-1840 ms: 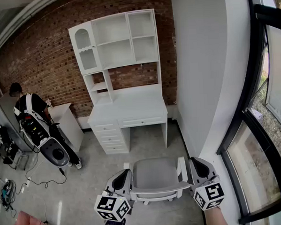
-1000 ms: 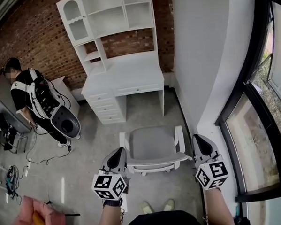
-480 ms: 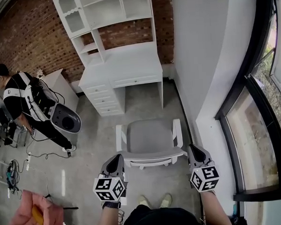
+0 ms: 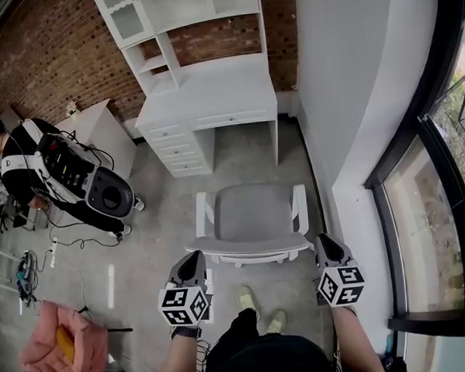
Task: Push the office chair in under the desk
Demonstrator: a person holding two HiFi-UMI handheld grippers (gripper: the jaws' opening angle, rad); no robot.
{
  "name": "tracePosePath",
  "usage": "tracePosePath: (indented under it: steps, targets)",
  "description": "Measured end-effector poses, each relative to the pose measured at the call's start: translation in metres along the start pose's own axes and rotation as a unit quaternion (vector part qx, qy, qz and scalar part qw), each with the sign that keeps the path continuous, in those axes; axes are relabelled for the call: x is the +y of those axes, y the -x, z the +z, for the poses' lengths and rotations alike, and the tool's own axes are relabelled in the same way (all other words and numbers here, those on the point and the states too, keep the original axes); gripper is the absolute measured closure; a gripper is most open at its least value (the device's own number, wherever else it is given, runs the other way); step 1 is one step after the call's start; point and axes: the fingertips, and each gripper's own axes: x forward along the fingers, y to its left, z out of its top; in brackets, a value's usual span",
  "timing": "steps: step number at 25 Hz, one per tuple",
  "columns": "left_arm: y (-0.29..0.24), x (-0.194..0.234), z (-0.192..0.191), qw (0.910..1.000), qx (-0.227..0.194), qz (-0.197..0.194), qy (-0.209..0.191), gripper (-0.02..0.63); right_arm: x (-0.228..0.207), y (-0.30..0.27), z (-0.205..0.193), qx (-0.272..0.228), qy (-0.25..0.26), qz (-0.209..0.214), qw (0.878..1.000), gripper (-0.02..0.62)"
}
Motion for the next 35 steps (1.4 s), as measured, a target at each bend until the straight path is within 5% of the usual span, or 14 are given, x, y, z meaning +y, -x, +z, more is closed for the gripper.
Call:
tracePosePath:
  steps: [14,19,27,35]
  targets:
    - [-0.048,0.034,-0.047,0.9981,0.048,0.009,-0.038,0.600,-0.020,-0.057,-0.069,0.101,-0.049,-0.040,0.993,0.463]
    - [-0.068,0.017,-0.059,0.9938,0.055,-0.036,-0.089,0.600,-0.033,-0.074,-0.101,0.137,-0.082,-0.064,0.985,0.445]
    - [-0.091,-0.004,-0.085,0.9856,0.079,-0.093,-0.118,0.598,-0.060,-0.093,-0.151,0.181,-0.169,-0.114,0.962,0.390]
    - [-0.095,-0.014,-0.105,0.9637,0.100,-0.151,-0.196,0.541,-0.067,-0.098,-0.163,0.175,-0.278,-0.133,0.935,0.370]
